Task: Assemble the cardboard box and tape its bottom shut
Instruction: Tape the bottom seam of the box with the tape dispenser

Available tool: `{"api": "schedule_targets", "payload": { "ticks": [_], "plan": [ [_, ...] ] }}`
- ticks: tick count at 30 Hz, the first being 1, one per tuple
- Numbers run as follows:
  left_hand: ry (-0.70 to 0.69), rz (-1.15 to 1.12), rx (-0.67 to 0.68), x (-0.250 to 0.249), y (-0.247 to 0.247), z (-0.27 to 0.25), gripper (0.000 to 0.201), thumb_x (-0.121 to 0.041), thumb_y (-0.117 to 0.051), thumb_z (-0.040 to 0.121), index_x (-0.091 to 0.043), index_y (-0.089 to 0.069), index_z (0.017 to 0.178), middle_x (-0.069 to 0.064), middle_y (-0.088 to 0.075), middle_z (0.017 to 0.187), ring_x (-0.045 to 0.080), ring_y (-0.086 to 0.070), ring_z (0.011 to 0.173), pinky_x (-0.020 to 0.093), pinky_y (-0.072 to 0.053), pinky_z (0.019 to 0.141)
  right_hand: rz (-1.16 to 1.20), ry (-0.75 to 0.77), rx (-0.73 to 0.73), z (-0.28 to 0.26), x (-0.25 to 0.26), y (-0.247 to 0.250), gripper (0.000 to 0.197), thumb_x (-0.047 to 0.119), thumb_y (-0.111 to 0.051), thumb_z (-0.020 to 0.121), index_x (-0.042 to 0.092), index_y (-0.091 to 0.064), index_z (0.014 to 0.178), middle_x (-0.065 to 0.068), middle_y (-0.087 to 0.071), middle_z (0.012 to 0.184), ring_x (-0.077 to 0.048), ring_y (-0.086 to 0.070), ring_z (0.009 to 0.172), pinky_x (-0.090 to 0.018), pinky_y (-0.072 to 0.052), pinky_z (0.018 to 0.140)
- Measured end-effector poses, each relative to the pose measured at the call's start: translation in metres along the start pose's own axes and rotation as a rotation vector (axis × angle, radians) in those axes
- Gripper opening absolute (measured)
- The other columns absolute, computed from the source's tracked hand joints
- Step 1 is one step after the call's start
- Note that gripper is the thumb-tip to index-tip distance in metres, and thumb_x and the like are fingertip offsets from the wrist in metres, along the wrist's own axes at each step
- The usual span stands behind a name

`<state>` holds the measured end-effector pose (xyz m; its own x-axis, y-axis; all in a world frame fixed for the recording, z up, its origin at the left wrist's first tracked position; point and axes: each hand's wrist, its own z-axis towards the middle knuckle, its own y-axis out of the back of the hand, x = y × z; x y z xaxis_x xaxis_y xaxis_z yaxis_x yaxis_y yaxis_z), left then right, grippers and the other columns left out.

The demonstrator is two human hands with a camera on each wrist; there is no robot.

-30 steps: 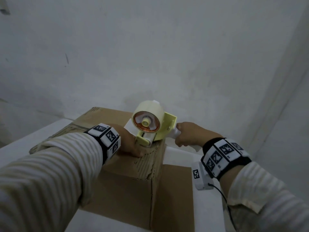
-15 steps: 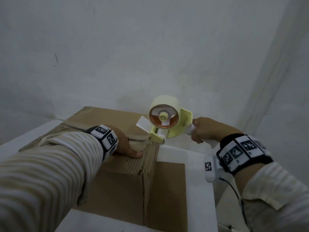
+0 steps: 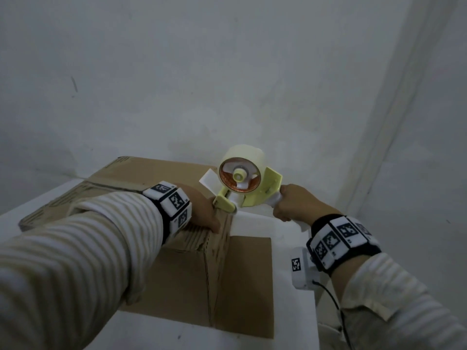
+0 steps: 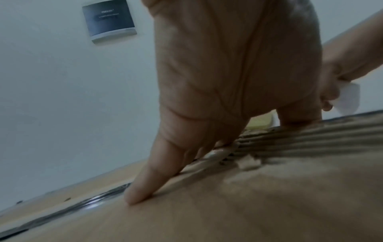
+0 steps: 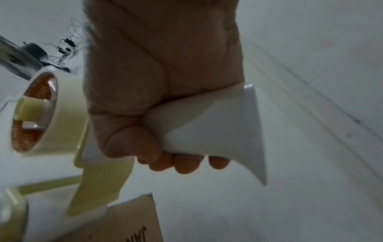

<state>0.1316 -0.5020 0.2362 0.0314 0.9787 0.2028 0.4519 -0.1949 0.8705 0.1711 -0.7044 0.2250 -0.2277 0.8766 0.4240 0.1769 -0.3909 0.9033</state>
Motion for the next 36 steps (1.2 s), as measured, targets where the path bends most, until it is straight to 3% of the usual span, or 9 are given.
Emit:
{"api": "schedule_targets", "payload": {
  "ticks": [7, 11, 14, 20, 24, 28, 32, 36],
  "plan": [
    [0.057, 0.044, 0.057, 0.003, 0.0, 0.009, 0.083, -0.06, -0.041, 0.088, -0.018, -0.008, 0.152, 0.01, -0.023, 0.157, 0.029, -0.035, 0.138, 0.039, -0.031, 0.108, 0.113, -0.042, -0.015, -0.016, -0.031, -0.014, 0.026, -0.003, -0.058, 0.065, 0.018, -0.045, 0.059, -0.002, -0.047, 0.055, -0.018, -0.041, 0.047, -0.019, -0.031, 0.045],
    [0.052, 0.033, 0.052, 0.003, -0.002, 0.009, 0.085, -0.062, -0.043, 0.086, -0.019, -0.01, 0.152, 0.01, -0.026, 0.156, 0.03, -0.036, 0.137, 0.04, -0.032, 0.107, 0.158, -0.072, 0.01, -0.017, -0.031, -0.02, 0.018, -0.005, -0.056, 0.069, 0.011, -0.048, 0.067, -0.003, -0.045, 0.055, -0.016, -0.04, 0.047, -0.018, -0.03, 0.046],
    [0.038, 0.027, 0.027, 0.004, -0.004, 0.009, 0.084, -0.062, -0.044, 0.086, -0.019, -0.013, 0.151, 0.01, -0.028, 0.155, 0.03, -0.041, 0.133, 0.039, -0.035, 0.104, 0.195, -0.082, 0.016, -0.017, -0.025, -0.035, 0.018, -0.005, -0.054, 0.07, 0.009, -0.045, 0.065, -0.004, -0.041, 0.054, -0.018, -0.036, 0.047, -0.019, -0.026, 0.047],
    [0.019, 0.087, -0.002, 0.003, -0.003, 0.001, 0.082, -0.057, -0.042, 0.09, -0.029, 0.004, 0.152, 0.012, -0.022, 0.157, 0.034, -0.039, 0.134, 0.039, -0.035, 0.104, 0.302, -0.156, 0.012, -0.021, -0.019, -0.057, 0.021, -0.007, -0.056, 0.066, 0.009, -0.048, 0.055, -0.007, -0.05, 0.051, -0.017, -0.045, 0.043, -0.016, -0.032, 0.04],
    [0.002, 0.119, -0.033, 0.0, -0.002, 0.0, 0.083, -0.053, -0.048, 0.089, -0.025, -0.001, 0.152, 0.015, -0.029, 0.153, 0.033, -0.039, 0.134, 0.039, -0.035, 0.105, 0.379, -0.21, 0.024, -0.024, -0.015, -0.058, 0.019, -0.009, -0.055, 0.065, 0.006, -0.049, 0.056, -0.007, -0.05, 0.047, -0.018, -0.045, 0.039, -0.014, -0.032, 0.037],
    [-0.011, 0.104, -0.04, 0.0, -0.001, -0.001, 0.086, -0.051, -0.054, 0.086, -0.023, -0.007, 0.151, 0.012, -0.032, 0.153, 0.03, -0.038, 0.136, 0.041, -0.035, 0.109, 0.381, -0.243, 0.001, -0.028, -0.013, -0.062, 0.019, -0.009, -0.055, 0.06, 0.006, -0.048, 0.051, 0.003, -0.044, 0.026, -0.018, -0.044, 0.036, -0.015, -0.03, 0.037],
    [-0.026, 0.085, -0.06, -0.002, -0.002, -0.005, 0.084, -0.049, -0.059, 0.082, -0.023, -0.016, 0.15, 0.011, -0.041, 0.147, 0.029, -0.045, 0.13, 0.043, -0.038, 0.107, 0.376, -0.257, -0.001, -0.032, -0.008, -0.063, 0.019, -0.009, -0.056, 0.059, 0.005, -0.048, 0.05, -0.007, -0.049, 0.042, -0.02, -0.046, 0.039, -0.016, -0.032, 0.039],
    [-0.024, 0.078, -0.053, -0.005, 0.002, -0.009, 0.082, -0.046, -0.059, 0.084, -0.021, -0.017, 0.15, 0.011, -0.04, 0.148, 0.028, -0.045, 0.129, 0.04, -0.039, 0.105, 0.35, -0.289, 0.026, -0.033, -0.003, -0.062, 0.024, -0.008, -0.055, 0.063, 0.005, -0.049, 0.044, -0.003, -0.048, 0.031, -0.019, -0.048, 0.041, -0.018, -0.036, 0.041]
  ]
}}
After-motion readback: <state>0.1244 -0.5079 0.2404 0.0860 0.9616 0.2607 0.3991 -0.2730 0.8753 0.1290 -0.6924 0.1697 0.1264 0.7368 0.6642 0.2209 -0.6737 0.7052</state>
